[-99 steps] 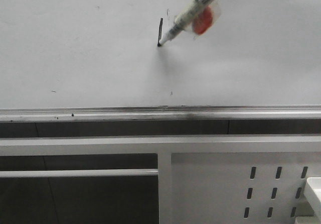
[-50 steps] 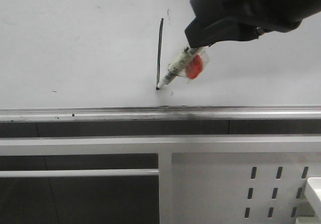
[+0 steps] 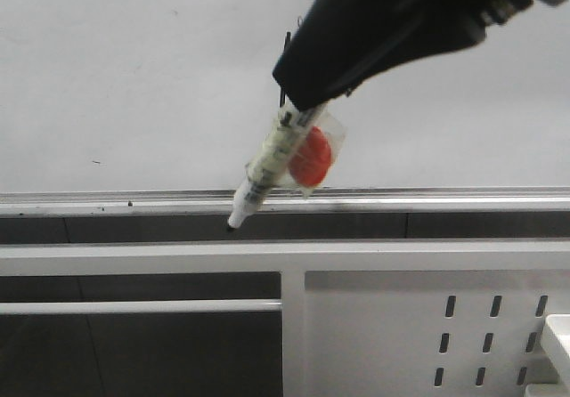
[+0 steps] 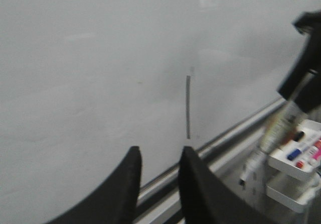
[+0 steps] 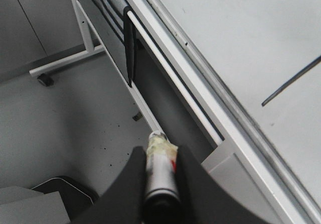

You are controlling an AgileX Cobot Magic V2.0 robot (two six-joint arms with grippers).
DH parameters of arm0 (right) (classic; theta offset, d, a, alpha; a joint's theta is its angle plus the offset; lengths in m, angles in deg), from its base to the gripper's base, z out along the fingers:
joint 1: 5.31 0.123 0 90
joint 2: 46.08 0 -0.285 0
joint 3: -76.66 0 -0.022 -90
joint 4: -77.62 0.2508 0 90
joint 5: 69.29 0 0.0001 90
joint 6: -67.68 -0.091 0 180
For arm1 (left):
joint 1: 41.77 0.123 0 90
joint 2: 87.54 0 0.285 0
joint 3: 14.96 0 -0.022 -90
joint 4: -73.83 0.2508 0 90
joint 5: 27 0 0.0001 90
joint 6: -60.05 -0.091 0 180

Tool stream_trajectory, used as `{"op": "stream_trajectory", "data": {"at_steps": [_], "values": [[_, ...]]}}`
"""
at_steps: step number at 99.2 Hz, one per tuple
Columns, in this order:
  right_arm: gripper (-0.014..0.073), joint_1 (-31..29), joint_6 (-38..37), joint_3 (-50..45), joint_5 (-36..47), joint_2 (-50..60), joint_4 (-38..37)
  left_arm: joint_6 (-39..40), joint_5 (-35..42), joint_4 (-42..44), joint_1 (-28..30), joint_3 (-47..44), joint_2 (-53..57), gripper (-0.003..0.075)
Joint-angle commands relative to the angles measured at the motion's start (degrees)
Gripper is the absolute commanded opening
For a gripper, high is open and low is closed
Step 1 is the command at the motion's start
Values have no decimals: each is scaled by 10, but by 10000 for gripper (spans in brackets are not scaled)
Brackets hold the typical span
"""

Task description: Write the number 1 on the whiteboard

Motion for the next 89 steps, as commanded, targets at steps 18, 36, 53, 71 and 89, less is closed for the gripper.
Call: {"op": "stream_trajectory", "data": {"at_steps": [18,36,53,71,89], "values": [[-71,1,9,108,-45,-25,-14,6,67,114,-39,46,-110,438],[-71,22,26,151,-78,-56,-14,6,73,145,-39,98,-190,345],[-71,32,26,174,-77,-67,-14,6,107,160,-39,143,-265,344],[-71,35,26,181,-69,-68,-13,-3,133,160,-39,163,-319,344],[-71,35,26,182,-69,-68,-9,-11,137,157,-39,177,-358,343]]}}
